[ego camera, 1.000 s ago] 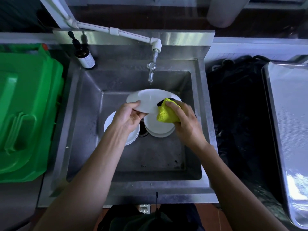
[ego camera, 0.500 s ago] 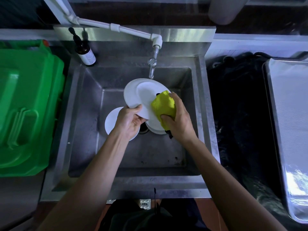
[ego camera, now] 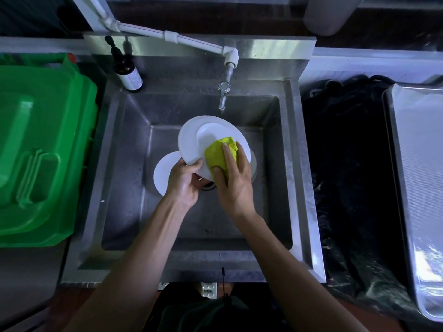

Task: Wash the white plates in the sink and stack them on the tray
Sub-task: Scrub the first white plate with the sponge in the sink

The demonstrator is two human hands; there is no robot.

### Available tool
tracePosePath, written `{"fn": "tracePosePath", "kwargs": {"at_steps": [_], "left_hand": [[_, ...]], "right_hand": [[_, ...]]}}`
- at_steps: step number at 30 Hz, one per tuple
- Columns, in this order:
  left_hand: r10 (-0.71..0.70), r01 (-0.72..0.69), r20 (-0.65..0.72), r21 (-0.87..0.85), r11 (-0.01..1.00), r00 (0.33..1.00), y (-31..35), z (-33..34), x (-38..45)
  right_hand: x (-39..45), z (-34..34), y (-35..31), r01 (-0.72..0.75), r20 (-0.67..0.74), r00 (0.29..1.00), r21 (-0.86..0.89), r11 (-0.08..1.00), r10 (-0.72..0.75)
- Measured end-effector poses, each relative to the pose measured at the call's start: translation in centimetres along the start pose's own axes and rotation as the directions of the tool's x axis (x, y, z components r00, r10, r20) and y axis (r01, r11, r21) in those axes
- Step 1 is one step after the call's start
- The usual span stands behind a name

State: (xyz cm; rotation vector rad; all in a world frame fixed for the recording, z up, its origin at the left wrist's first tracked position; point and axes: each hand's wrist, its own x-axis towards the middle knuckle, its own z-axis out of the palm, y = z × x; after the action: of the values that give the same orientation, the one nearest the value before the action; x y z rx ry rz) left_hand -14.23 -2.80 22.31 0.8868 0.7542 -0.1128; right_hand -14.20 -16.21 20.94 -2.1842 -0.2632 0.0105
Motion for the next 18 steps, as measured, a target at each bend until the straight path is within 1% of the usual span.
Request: {"fn": "tracePosePath", "kwargs": {"at_steps": [4, 8, 11, 15, 18], "left_hand": [[0.008, -0.008, 0.006, -0.02, 1.0, 1.0, -0.3, -0.8, -0.4], [-0.029, 0.03, 0.025, -0.063, 0.998, 0.999, -1.1, -1.4, -0.7], [-0.037, 0.038, 0.03, -0.063, 0.997, 0.999, -1.6, -1.8, -0.6], [-0.043, 0.045, 0.055, -0.04, 0.998, 0.998, -1.6, -2.1, -0.6], [-0.043, 0.046, 0.073, -0.046, 0.998, 0.996, -1.5, -2.2, -0.7]], "right_hand": [[-0.6, 0.0, 0.4, 0.018, -0.015, 1.0, -0.024, 1.0, -0.018], [-0.6, -0.2, 1.5, -0.028, -0.013, 1.0, -0.055, 0.998, 0.028], [-0.8, -0.2, 2.2, -0.051, -0.007, 0.999, -0.064, 0.997, 0.051], [-1.0, -0.4, 2.7, -0.094, -0.038, 0.995, -0.019, 0.995, 0.093], [-0.7, -0.8, 2.9, -0.15, -0.078, 0.985, 0.037, 0.988, 0.153]]}}
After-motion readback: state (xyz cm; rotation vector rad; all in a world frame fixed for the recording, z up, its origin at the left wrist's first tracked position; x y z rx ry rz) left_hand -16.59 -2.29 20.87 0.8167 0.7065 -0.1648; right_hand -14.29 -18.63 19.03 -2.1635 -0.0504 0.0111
